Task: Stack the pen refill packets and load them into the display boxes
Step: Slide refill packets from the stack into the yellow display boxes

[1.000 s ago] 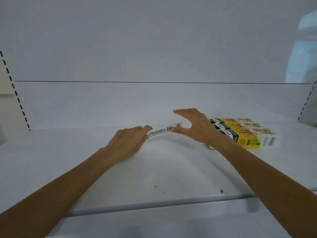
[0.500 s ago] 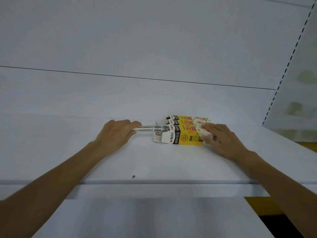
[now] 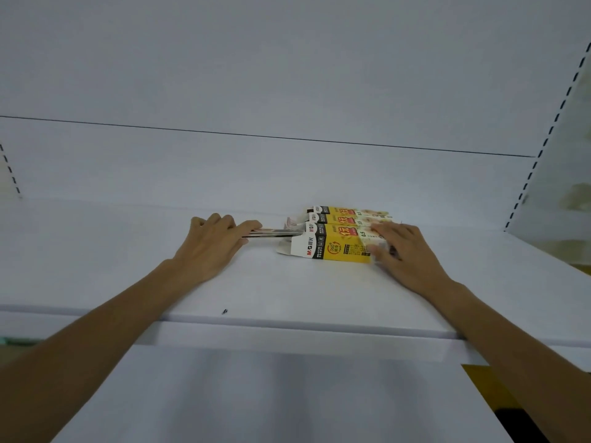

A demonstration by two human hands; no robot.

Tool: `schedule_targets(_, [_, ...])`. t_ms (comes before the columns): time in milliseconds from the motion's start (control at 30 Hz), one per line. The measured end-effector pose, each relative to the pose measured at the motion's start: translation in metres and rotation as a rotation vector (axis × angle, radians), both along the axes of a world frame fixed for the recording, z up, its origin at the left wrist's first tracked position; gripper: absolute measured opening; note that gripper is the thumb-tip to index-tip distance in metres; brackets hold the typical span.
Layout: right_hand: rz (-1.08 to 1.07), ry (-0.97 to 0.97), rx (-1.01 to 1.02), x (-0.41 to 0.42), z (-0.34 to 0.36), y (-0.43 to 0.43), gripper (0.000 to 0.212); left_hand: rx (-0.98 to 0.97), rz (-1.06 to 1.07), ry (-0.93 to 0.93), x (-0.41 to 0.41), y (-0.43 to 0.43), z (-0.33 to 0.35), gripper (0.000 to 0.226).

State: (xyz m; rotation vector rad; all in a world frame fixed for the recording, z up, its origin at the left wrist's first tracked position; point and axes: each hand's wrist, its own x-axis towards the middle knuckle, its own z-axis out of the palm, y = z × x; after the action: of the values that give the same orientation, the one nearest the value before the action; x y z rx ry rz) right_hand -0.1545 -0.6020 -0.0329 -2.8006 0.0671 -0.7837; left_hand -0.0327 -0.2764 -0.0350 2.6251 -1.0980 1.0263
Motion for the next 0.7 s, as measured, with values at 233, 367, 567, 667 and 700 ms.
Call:
schedule_targets(233, [-0.005, -0.020, -0.015, -0.001, 0.000, 0.001, 0.045, -0.001, 0.050, 0.122, -0.004, -0.005, 0.004, 0.039])
schedule_targets(367, [-0.015, -0.004, 0.002, -0.001, 0.001, 0.001, 0.045, 0.000, 0.012, 0.153, -0.001, -0.008, 0.003, 0.037])
schedule_targets(567, [0.008, 0.002, 0.047, -0.003, 0.001, -0.001, 0.045, -0.133, -0.178, 0.137, -0.005, -0.026, 0.009, 0.045])
schedule_targets(667, [0.008, -0.029, 0.072, -0.004, 0.001, 0.000, 0.045, -0.155, -0.136, 0.139, -0.011, -0.039, 0.011, 0.034])
schedule_targets(700, [0.005, -0.028, 0.071, -0.004, 0.001, 0.000, 0.044, -0.151, -0.112, 0.123, -0.011, -0.042, 0.010, 0.033])
